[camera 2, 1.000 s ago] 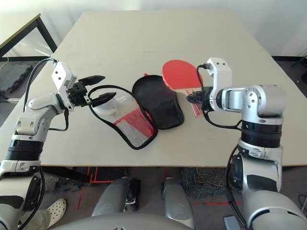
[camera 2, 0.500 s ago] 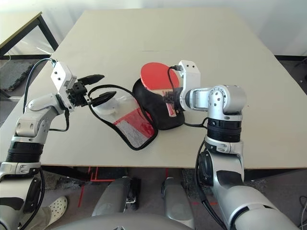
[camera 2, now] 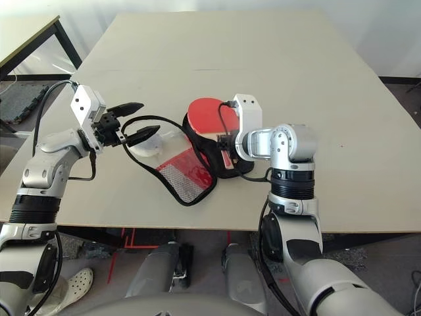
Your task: Store the ping-pong paddle in its case and zip it.
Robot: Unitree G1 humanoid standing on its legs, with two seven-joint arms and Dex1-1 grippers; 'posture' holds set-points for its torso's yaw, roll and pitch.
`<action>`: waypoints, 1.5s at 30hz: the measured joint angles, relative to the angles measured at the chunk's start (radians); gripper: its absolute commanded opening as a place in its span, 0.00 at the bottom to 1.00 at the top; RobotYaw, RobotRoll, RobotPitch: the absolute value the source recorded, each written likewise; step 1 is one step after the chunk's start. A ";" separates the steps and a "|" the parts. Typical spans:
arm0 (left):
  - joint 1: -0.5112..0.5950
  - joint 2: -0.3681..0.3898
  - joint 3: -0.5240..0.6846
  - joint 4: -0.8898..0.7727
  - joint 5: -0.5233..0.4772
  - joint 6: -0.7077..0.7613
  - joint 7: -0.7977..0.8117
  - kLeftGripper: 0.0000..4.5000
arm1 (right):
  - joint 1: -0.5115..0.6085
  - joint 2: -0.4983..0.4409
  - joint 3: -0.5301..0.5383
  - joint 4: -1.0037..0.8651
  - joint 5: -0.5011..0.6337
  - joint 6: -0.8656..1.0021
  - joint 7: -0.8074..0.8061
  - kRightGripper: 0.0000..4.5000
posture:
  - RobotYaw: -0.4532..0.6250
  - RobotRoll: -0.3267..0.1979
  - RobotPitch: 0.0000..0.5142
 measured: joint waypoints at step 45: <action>0.115 0.319 -0.112 0.056 0.115 0.038 -0.240 1.00 | 0.220 -0.611 0.013 0.084 0.055 -0.880 0.723 0.99 | 0.46 0.62 0.16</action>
